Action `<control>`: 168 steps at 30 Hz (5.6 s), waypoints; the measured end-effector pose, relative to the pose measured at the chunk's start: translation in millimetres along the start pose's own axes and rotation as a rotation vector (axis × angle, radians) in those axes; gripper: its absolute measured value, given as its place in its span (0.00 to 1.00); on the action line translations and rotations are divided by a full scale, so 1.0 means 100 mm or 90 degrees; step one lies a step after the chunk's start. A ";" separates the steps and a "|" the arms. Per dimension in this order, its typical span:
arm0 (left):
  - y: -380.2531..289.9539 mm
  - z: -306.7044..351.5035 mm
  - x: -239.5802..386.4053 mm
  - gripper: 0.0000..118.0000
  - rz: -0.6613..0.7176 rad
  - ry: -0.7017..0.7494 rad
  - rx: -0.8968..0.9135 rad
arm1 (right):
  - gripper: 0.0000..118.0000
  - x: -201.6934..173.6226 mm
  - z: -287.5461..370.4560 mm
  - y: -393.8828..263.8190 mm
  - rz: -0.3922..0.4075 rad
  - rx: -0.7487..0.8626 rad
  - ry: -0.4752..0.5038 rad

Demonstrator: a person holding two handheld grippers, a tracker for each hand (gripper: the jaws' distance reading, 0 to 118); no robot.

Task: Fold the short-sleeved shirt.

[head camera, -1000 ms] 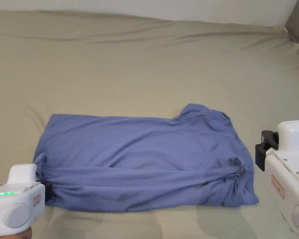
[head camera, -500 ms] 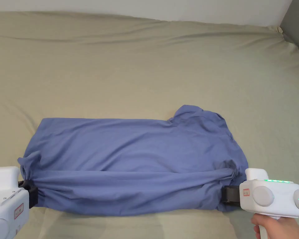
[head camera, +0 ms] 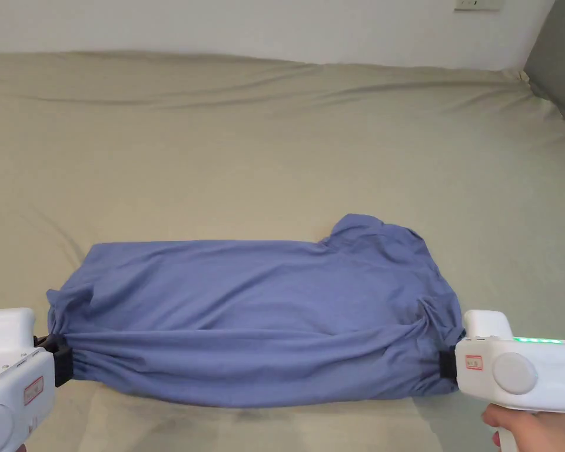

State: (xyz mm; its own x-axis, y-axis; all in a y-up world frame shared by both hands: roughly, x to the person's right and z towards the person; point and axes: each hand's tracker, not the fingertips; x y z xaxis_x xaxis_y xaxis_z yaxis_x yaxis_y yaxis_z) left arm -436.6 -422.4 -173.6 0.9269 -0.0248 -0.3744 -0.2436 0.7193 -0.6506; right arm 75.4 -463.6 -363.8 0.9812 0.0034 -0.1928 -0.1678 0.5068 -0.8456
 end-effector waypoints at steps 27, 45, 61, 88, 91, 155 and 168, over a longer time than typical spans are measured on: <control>-1.21 0.00 -0.46 0.06 -0.051 0.008 -0.220 | 0.08 0.26 0.23 -1.17 -0.015 -0.139 0.002; 0.44 1.66 -0.13 0.86 0.010 0.026 0.309 | 0.93 -0.30 2.17 -0.08 0.078 0.377 -0.093; 0.70 2.10 0.97 0.02 -0.100 -0.006 0.460 | 0.00 -1.65 2.73 -0.05 0.196 0.568 -0.034; 0.62 -1.43 -0.07 0.95 -0.065 0.026 -0.031 | 0.00 -1.17 1.41 0.34 0.173 0.417 -0.080; 0.65 -1.75 -0.14 0.95 -0.023 0.025 -0.062 | 0.00 -1.12 1.33 0.37 0.174 0.401 -0.088; 0.08 0.64 -0.20 0.01 -0.146 0.011 0.017 | 0.00 0.06 1.25 0.25 0.211 0.012 0.024; -0.94 0.24 -0.29 0.02 -0.278 0.009 -0.165 | 0.00 0.11 0.77 -0.69 0.249 -0.166 0.026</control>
State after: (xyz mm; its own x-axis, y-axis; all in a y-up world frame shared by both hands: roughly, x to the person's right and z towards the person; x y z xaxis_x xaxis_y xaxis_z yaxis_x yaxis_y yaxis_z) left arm -433.3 -472.4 -85.5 0.9549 -0.2945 -0.0388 0.1007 0.4440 -0.8904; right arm 105.3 -431.5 -269.4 0.8362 0.1145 -0.5364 -0.5472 0.2406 -0.8017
